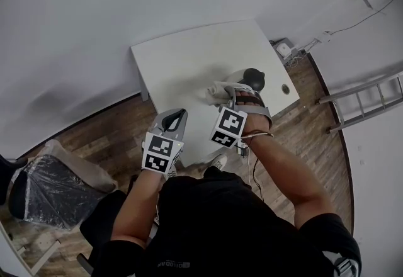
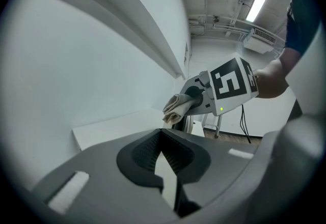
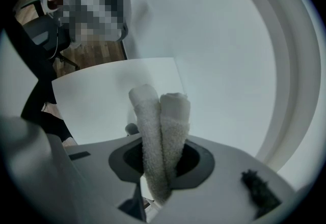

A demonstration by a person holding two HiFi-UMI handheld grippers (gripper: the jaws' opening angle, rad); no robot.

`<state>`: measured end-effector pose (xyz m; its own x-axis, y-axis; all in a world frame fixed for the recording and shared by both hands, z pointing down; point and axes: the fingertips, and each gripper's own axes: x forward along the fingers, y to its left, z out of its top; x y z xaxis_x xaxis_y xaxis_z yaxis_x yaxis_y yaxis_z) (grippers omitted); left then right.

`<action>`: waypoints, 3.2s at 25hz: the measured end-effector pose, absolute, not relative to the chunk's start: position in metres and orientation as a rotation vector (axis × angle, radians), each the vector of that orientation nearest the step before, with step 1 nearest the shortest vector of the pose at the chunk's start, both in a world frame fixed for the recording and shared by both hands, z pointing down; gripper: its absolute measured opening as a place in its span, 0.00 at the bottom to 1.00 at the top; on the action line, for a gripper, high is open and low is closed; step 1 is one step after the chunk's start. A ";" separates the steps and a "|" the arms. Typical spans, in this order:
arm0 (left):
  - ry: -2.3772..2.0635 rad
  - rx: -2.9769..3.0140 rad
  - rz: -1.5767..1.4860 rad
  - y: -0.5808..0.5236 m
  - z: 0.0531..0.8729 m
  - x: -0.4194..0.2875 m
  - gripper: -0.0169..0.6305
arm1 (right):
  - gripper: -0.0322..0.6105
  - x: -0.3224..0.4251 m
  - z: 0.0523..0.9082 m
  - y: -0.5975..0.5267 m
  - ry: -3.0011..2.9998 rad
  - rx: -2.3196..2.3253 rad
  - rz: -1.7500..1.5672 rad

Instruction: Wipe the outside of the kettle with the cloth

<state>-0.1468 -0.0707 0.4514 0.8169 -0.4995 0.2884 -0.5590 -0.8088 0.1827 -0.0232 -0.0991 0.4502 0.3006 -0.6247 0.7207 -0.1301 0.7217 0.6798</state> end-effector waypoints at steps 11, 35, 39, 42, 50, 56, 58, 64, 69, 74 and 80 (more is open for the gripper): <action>-0.828 2.726 0.341 -0.068 0.453 -0.153 0.03 | 0.20 -0.047 0.465 -0.082 -1.303 0.705 -0.331; -0.768 2.698 0.463 -0.063 0.479 -0.124 0.03 | 0.20 -0.038 0.533 -0.061 -1.700 0.994 0.197; -0.766 2.685 0.478 -0.067 0.484 -0.116 0.03 | 0.20 -0.037 0.541 -0.060 -1.861 1.120 0.479; -0.773 2.679 0.472 -0.071 0.485 -0.109 0.03 | 0.20 -0.030 0.545 -0.062 -1.962 1.218 0.681; -0.751 2.670 0.536 -0.069 0.496 -0.097 0.03 | 0.20 -0.020 0.568 -0.060 -2.049 1.282 0.911; -0.702 2.609 0.555 -0.061 0.509 -0.090 0.03 | 0.20 -0.022 0.580 -0.059 -2.132 1.286 1.269; -0.688 2.596 0.564 -0.057 0.512 -0.086 0.03 | 0.20 -0.019 0.588 -0.057 -2.126 1.292 1.397; -0.678 2.593 0.600 -0.053 0.516 -0.077 0.03 | 0.20 -0.008 0.603 -0.055 -2.103 1.281 1.656; -0.684 2.586 0.624 -0.050 0.518 -0.070 0.03 | 0.20 0.005 0.614 -0.053 -2.065 1.256 1.721; -0.697 2.576 0.633 -0.046 0.519 -0.060 0.03 | 0.20 0.018 0.620 -0.053 -2.045 1.243 1.727; -0.719 2.586 0.669 -0.041 0.525 -0.051 0.03 | 0.20 0.027 0.619 -0.056 -2.049 1.249 1.559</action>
<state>-0.0509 -0.0414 0.5246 0.7566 -0.3804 0.5318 -0.5577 -0.8000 0.2212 0.0265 -0.0562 0.6194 -0.5877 -0.4625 0.6638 -0.7632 0.0445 -0.6447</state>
